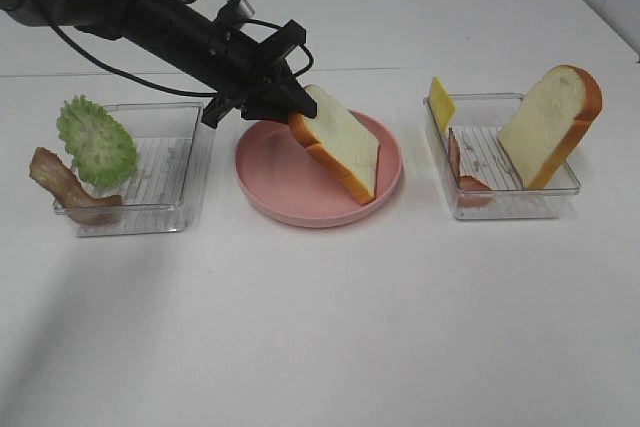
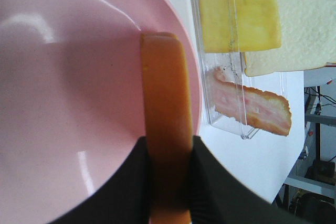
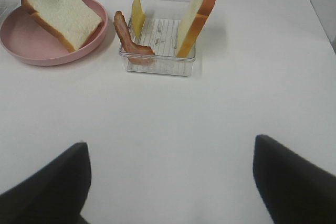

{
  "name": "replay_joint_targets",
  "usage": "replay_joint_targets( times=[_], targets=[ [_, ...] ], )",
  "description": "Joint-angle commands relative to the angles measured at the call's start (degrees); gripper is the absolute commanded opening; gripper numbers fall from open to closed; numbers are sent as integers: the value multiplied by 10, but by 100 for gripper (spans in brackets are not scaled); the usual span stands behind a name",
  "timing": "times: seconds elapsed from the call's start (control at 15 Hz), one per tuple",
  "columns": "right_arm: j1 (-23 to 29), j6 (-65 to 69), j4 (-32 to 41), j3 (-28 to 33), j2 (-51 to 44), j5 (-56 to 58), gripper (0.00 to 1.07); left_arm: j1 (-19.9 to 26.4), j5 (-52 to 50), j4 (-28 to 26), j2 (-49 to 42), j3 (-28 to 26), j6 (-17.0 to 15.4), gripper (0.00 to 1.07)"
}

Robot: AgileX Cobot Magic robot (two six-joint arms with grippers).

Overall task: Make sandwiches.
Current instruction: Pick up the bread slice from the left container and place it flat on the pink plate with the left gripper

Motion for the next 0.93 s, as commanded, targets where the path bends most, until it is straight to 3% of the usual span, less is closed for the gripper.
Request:
replay_joint_targets(
  times=[0.07,0.33,0.4,0.47,0.67,0.8,0.93],
  targets=[
    [-1,-6,-1,2,-7,-3,79,-13,-11,-10,3,-1,2,0],
    [-1,-6,-1,2,-7,-3,79,-14,-14,-7,3,-1,2,6],
    [-1,-6,-1,2,-7,-3,79,-14,-14,-2,3,-1,2,14],
    [-1,-6,-1,2,-7,-3,79,-14,-14,10,0,-1,2,34],
    [-1,-6,-1,2,-7,-3,79,-14,-9,59,-21,-2,13,71],
    [-1,-6,-1,2,-7,-3,79,-14,-10,91,-36,-2,13,80],
    [-1,-6,-1,2,-7,-3,79,-14,-10,131,-56,-3,11,80]
  ],
)
